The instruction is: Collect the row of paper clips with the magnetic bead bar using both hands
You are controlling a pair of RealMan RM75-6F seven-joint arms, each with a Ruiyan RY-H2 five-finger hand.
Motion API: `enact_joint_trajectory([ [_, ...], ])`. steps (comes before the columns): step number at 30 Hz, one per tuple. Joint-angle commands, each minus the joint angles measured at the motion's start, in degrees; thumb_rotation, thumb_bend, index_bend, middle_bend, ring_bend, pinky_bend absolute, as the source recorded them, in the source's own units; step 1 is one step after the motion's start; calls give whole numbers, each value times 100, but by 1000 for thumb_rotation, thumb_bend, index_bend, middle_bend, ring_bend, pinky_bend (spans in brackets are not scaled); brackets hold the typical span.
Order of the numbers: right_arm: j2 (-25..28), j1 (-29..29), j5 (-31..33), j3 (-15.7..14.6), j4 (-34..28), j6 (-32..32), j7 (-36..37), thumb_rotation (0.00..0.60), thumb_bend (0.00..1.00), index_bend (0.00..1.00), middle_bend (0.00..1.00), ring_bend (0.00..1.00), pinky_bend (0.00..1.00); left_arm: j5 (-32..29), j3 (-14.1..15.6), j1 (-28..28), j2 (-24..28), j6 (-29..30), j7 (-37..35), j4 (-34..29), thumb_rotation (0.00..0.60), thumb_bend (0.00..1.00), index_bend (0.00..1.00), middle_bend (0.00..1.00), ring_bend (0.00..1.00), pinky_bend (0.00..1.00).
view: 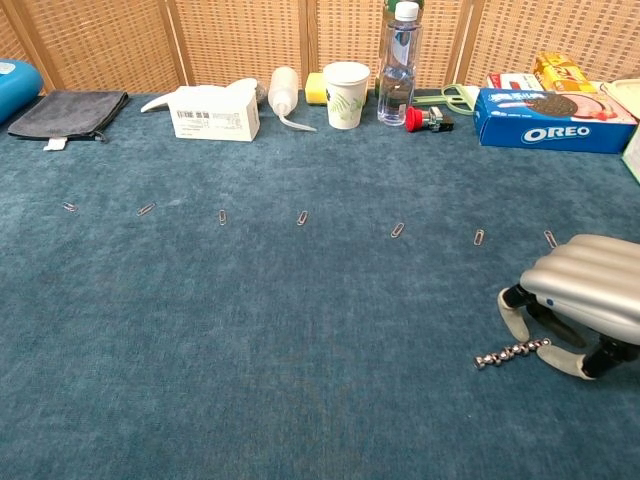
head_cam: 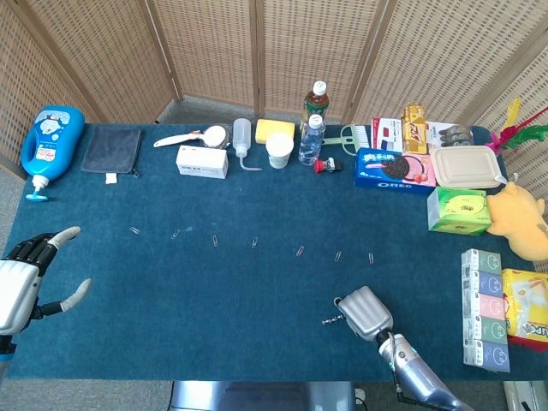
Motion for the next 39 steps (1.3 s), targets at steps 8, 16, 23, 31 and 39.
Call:
enact_joint_trajectory([
  [8, -54, 73, 48, 26, 37, -22, 3, 600, 446, 476, 763, 824, 910, 8, 1, 5, -2, 13, -4, 3, 295, 505, 147, 258, 227, 268],
  [16, -69, 134, 188, -8, 8, -78, -139, 600, 446, 473, 762, 825, 908, 1, 9, 19, -6, 24, -18, 30, 295, 505, 147, 258, 219, 268],
  [23, -81, 152, 259, -21, -3, -58, -196, 600, 446, 471, 762, 824, 907, 2, 11, 15, -10, 17, -37, 44, 294, 505, 147, 258, 213, 268],
  [31, -84, 179, 415, -24, -64, -56, -284, 600, 446, 527, 766, 824, 906, 5, 7, 19, -17, 31, -54, 55, 294, 505, 147, 256, 211, 268],
  [39, -75, 192, 633, -15, -196, 28, -431, 600, 446, 579, 785, 828, 904, 10, -4, 21, -8, 52, -63, 53, 294, 505, 147, 254, 210, 268],
])
